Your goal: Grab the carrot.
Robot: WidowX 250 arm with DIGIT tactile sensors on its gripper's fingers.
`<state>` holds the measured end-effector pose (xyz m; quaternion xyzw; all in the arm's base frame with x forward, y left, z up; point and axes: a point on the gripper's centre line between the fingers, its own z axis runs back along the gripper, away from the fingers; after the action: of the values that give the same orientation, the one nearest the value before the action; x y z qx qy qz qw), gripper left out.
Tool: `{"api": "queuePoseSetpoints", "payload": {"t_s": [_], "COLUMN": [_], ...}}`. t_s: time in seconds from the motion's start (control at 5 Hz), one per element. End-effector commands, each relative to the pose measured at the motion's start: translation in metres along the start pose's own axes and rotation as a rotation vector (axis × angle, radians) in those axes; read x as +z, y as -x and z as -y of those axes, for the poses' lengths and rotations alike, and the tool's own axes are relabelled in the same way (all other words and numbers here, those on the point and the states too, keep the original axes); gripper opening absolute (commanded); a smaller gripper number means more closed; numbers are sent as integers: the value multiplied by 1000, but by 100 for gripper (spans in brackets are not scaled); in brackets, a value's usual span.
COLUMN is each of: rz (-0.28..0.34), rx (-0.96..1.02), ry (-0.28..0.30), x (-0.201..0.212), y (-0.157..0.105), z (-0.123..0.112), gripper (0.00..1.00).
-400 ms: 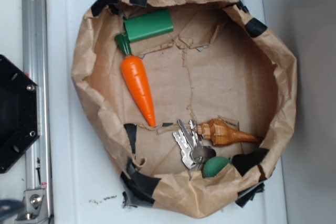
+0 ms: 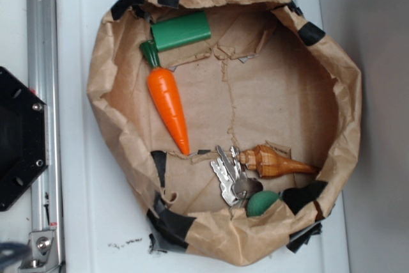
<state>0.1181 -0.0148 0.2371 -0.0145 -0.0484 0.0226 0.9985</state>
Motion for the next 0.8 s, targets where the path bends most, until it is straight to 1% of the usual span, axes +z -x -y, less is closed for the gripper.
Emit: {"api": "queuePoseSetpoints", "payload": {"t_s": [0.0, 0.2, 0.4, 0.6], "rz": [-46, -30, -102, -196], "rx": [-114, -144, -267, -365], "ry": [-18, 28, 28, 32], "x": [-71, -100, -151, -188], "y": [-95, -143, -134, -96], "z": [-22, -33, -44, -54], "gripper": [100, 100, 100, 100]}}
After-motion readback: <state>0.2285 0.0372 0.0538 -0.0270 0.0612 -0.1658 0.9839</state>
